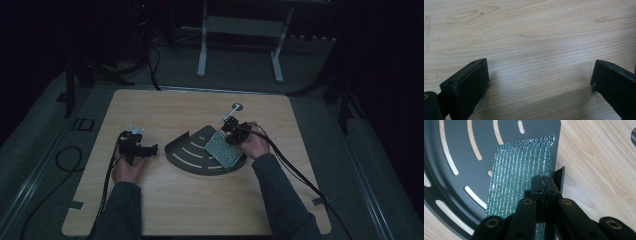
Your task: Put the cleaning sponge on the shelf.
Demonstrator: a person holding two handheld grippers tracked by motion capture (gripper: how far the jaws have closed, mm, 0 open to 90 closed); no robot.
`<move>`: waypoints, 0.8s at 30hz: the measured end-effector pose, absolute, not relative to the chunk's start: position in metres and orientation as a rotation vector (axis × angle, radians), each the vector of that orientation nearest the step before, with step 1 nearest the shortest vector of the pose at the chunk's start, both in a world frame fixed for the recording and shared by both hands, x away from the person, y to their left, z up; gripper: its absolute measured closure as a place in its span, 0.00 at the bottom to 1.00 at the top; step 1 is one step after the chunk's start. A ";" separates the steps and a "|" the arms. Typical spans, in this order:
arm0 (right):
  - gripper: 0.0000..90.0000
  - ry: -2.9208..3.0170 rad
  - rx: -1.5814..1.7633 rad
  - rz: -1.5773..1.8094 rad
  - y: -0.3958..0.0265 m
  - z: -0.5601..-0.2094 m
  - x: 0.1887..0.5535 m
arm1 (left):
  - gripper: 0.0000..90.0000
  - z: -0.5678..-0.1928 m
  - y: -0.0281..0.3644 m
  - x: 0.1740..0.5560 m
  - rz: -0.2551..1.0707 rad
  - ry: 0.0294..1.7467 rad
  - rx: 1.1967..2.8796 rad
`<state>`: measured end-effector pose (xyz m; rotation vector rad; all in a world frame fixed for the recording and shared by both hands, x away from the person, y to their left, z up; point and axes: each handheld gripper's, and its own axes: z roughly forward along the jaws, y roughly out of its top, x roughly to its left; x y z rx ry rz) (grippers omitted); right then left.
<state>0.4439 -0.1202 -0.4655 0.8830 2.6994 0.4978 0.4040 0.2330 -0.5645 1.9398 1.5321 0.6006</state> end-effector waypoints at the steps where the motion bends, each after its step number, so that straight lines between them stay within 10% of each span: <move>1: 0.99 2.695 0.883 0.489 -0.120 -0.466 0.444 | 0.02 -0.564 0.233 0.404 0.601 1.532 1.940; 24: 0.82 2.656 0.898 0.471 -0.122 -0.465 0.442 | 0.02 -0.564 0.233 0.404 0.600 1.532 1.940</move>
